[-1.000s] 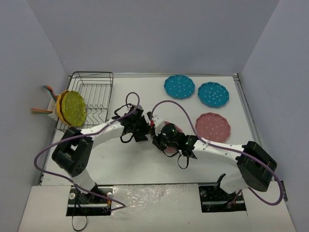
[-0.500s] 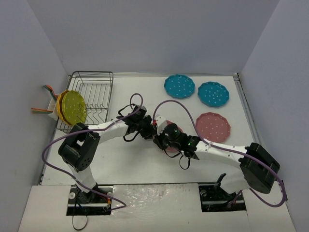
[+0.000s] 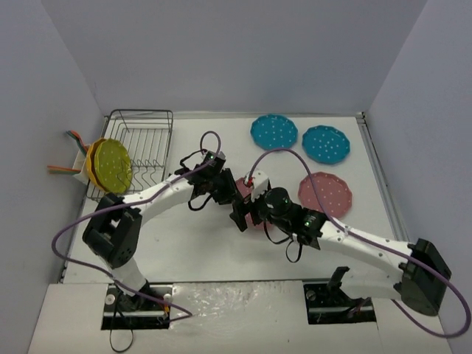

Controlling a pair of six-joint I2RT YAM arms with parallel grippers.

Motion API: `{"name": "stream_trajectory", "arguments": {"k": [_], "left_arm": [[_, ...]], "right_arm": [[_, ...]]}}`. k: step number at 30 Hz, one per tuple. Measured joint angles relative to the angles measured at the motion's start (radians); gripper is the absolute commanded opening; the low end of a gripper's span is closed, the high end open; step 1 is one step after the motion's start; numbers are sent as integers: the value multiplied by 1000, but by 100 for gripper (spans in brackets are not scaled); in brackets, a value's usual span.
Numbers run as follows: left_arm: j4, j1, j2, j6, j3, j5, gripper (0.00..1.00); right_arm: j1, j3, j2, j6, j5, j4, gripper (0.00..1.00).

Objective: Load the plates into the dish rack

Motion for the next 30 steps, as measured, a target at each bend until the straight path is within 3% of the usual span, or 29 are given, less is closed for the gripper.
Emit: {"name": "stream_trajectory", "arguments": {"k": [9,16,23,30], "left_arm": [[-353,61,-147,358,267,-241,0],[-524,339,-292,706,447,-371,0],[-546,617,-331,1019,502,-456,0],[-471,691,-285,1230,436,-450,0]], "right_arm": [[0,75,-178,6,101,-116,100],[-1,74,-214,9,186,-175,100],[-18,66,-207,15,203,-188,100],[-62,51,-196,14,186,-188,100]]}}
